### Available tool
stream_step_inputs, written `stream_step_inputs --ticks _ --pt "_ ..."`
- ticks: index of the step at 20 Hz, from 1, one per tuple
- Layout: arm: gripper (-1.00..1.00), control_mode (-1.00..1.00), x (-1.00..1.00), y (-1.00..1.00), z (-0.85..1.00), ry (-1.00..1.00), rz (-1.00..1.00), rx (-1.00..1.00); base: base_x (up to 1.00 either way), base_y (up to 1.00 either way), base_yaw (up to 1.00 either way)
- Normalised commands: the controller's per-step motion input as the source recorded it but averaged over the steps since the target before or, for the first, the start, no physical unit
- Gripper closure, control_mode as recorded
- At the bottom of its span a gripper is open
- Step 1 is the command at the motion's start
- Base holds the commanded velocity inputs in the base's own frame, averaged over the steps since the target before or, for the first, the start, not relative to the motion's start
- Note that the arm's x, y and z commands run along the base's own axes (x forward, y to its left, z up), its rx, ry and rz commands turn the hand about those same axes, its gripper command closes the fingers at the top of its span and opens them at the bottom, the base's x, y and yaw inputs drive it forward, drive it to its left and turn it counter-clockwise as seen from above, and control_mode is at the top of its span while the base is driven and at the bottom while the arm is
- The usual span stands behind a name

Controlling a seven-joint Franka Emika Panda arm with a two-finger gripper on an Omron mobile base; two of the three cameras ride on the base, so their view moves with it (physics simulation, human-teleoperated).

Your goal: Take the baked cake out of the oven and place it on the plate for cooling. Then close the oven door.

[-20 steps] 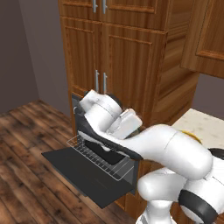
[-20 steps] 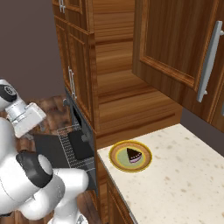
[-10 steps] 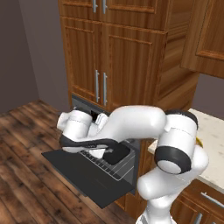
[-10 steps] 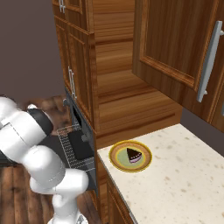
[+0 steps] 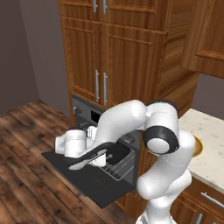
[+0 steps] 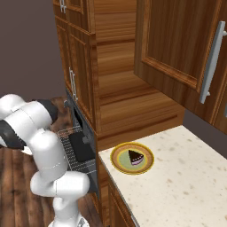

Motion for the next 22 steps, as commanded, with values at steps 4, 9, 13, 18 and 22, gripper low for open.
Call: stream_step_inputs --ticks 4,9,13,18,22 --pt "-1.0 -1.0 0.83 0.0 -0.5 0.32 0.13 0.0 0.0 0.0 0.0" --pt "-1.0 -1.0 0.26 0.21 -0.76 0.29 0.11 0.05 0.0 0.0 0.0" --pt "-1.0 -1.0 0.09 0.28 -0.88 0.19 0.02 0.12 0.0 0.0 0.0" --pt "-1.0 -1.0 0.48 0.04 -0.57 0.03 0.0 0.07 0.0 0.0 0.0" --pt "-1.0 -1.0 0.58 0.05 -0.42 -0.01 -0.01 0.01 0.0 0.0 0.0"
